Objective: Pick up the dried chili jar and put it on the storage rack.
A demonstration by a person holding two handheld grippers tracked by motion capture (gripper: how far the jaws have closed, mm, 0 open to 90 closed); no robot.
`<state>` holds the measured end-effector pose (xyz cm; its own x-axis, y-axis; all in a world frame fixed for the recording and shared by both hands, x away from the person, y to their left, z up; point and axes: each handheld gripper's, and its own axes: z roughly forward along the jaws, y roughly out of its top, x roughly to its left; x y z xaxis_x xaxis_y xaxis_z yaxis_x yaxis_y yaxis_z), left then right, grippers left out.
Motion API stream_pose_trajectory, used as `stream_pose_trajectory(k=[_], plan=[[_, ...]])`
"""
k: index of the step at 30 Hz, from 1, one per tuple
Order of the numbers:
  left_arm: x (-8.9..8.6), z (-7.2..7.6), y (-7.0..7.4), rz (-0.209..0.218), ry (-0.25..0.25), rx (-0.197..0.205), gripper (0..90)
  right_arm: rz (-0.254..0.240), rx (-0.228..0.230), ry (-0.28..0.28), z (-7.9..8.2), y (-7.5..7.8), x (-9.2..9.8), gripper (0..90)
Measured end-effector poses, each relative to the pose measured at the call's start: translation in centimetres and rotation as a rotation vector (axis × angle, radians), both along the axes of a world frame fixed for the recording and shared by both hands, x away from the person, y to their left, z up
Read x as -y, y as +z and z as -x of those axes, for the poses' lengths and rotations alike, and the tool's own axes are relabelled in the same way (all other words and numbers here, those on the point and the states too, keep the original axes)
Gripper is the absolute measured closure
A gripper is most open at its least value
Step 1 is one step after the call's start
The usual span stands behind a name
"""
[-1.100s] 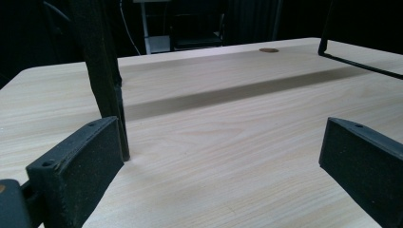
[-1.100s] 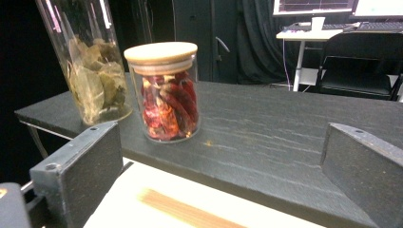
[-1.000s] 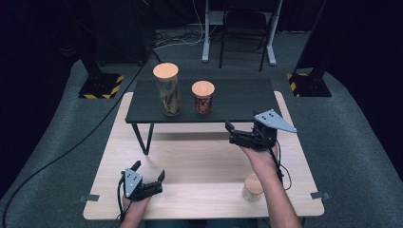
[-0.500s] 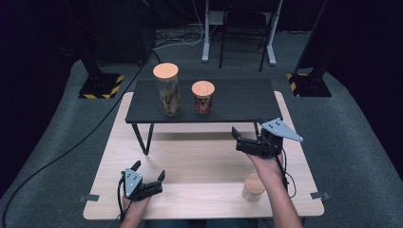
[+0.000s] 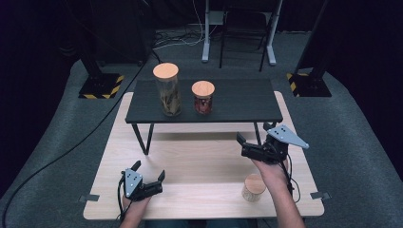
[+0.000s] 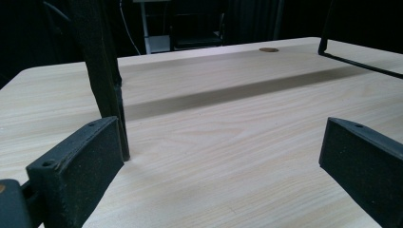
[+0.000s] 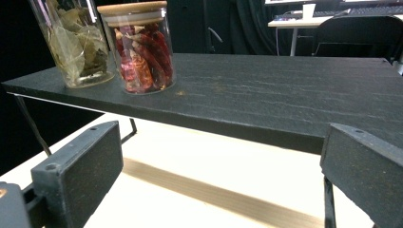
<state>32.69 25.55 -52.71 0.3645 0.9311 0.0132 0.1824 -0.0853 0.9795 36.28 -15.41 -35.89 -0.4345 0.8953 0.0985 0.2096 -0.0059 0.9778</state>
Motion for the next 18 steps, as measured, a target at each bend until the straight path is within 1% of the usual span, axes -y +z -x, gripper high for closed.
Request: stream_pose_trajectory(k=[4, 6, 11, 18], plan=[[0.0, 0.0, 0.0, -0.003, 0.000, 0.000, 0.3, -0.005, 0.004, -0.006, 0.3, -0.5, 0.6, 0.0], [0.0, 0.0, 0.0, -0.001, 0.001, 0.001, 0.2, 0.000, 0.004, -0.011, 0.5, -0.9, 0.9, 0.0], [0.0, 0.0, 0.0, -0.003, 0.001, 0.000, 0.2, -0.003, -0.004, -0.024, 0.7, -1.6, 1.7, 0.0], [0.0, 0.0, 0.0, -0.004, 0.001, 0.000, 0.2, -0.021, -0.019, -0.059, 1.2, -3.5, 3.6, 0.0]])
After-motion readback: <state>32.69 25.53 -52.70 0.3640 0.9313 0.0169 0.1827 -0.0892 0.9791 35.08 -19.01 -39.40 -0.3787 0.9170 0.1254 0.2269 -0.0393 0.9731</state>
